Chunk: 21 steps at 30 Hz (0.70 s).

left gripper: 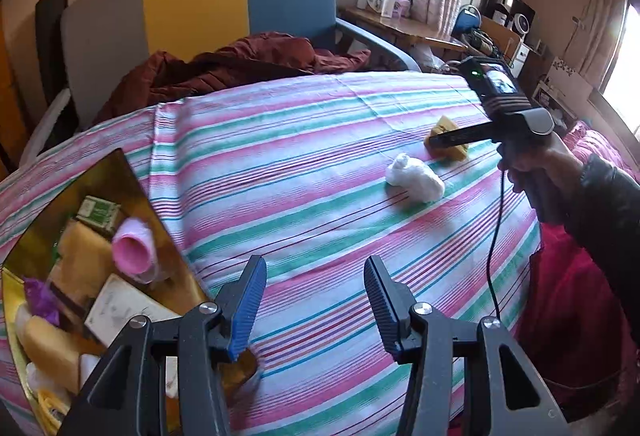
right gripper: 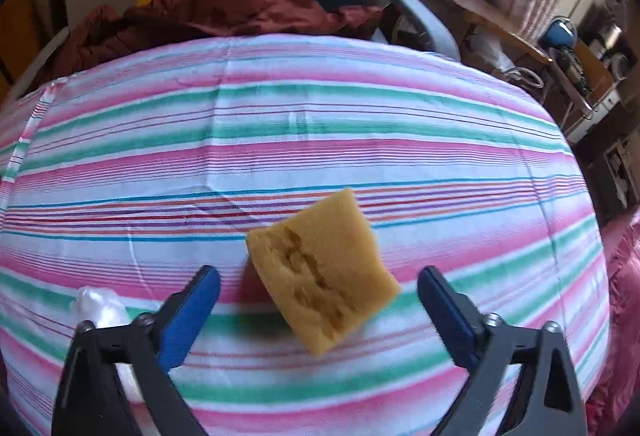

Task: Organize objects
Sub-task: 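Grasp the yellow sponge with the right tool while the left tool grasps the white wrapped bundle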

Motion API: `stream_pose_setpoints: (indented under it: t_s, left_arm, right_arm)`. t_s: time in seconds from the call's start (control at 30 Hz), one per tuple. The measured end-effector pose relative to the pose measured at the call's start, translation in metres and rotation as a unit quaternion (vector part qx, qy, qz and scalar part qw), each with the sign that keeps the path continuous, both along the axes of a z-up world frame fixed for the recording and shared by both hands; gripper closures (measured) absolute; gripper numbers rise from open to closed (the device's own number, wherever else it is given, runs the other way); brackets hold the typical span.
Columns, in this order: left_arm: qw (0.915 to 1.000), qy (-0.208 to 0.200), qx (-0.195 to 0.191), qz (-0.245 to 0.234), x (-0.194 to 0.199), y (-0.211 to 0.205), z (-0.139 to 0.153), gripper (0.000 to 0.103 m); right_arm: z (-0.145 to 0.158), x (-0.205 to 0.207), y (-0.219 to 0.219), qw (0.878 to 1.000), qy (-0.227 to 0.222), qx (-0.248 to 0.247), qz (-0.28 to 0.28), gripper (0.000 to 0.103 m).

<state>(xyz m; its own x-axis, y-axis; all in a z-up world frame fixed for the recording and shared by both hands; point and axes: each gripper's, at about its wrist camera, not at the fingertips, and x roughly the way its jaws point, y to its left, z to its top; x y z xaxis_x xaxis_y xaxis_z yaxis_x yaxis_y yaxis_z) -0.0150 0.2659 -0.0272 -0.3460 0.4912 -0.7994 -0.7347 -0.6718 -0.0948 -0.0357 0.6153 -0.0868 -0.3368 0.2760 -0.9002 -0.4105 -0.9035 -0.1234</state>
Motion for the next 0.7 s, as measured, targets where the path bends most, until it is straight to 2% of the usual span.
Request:
stream_pose_setpoints:
  t_s: [0.03,0.13,0.23,0.4,0.5,0.7]
  left_arm:
    - [1.0,-0.002,-0.001,-0.002,-0.001,0.004,-0.002,0.052]
    - [0.9998,-0.016,-0.001,-0.011,-0.004,0.017,-0.007,0.052]
    - [0.9993,-0.031,0.001,-0.019,-0.008,0.032,-0.012,0.052]
    - [0.9952,-0.094,0.019,-0.022,-0.019,0.067,-0.025,0.052]
    - [0.9897,-0.137,0.034,-0.022,-0.024,0.09,-0.034,0.052]
    - [0.9795,-0.195,0.048,0.0,-0.035,0.132,-0.055,0.052]
  right_arm:
    - [-0.003,-0.002,0.001,1.0,-0.009,0.003,-0.004,0.038]
    - [0.0,0.001,-0.001,1.0,-0.011,-0.001,0.001,0.042]
    - [0.013,0.017,-0.002,1.0,0.013,-0.019,-0.006,0.042]
    - [0.038,0.052,-0.009,0.996,0.08,-0.035,-0.028,0.042]
    - [0.04,0.059,-0.006,0.994,0.094,-0.032,-0.035,0.042]
    - [0.042,0.054,-0.008,0.992,0.11,-0.052,-0.023,0.042]
